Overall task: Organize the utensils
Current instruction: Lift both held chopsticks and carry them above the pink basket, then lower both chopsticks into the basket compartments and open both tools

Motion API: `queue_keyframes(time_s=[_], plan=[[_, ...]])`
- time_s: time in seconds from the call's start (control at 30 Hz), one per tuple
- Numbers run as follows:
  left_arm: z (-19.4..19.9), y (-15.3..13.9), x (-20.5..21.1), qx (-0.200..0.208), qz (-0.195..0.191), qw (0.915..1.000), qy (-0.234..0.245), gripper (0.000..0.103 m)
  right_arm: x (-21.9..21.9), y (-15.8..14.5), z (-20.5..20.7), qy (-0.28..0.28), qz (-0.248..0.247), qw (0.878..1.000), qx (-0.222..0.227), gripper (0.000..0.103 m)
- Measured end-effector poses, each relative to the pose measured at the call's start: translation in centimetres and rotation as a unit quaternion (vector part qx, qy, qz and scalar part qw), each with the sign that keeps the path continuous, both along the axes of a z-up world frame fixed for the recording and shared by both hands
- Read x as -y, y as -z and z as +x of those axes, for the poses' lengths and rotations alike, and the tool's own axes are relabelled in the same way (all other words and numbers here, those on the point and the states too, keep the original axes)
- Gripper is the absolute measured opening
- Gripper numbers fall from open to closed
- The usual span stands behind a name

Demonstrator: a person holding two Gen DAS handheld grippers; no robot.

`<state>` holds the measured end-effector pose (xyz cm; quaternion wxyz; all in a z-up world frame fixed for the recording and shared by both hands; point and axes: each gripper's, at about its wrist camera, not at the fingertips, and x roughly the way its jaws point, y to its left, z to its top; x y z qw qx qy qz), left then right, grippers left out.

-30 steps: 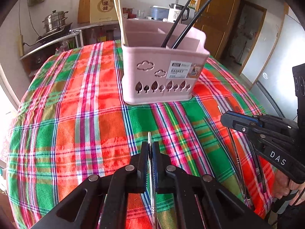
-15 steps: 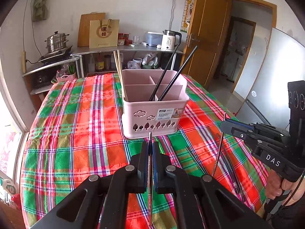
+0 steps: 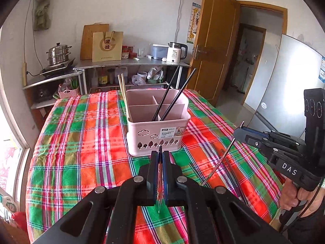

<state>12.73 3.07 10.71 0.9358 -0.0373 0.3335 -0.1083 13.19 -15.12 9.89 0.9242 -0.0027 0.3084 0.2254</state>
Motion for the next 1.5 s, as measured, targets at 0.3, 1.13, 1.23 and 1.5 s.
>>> queue_keyframes(time_s=[0.3, 1.13, 1.23, 1.5], plan=[[1.4, -1.0, -1.0, 0.001, -0.015, 0.9999, 0.001, 0.003, -0.3, -1.0, 1.0, -0.007, 0.003, 1.0, 0.013, 0.004], [10.6, -10.9, -3.7, 0.089, -0.038, 0.9951, -0.022, 0.003, -3.3, -8.5, 8.6, -0.013, 0.07, 0.992, 0.102, 0.004], [11.7, -9.5, -3.9, 0.08, -0.043, 0.9955, -0.025, 0.003, -3.5, -7.7, 9.6, -0.007, 0.067, 0.993, 0.098, 0.004], [13.0, -6.1, -3.6, 0.056, -0.032, 0.9976, -0.023, 0.004, -4.5, -4.6, 11.4, -0.009, 0.048, 0.997, 0.065, 0.004]])
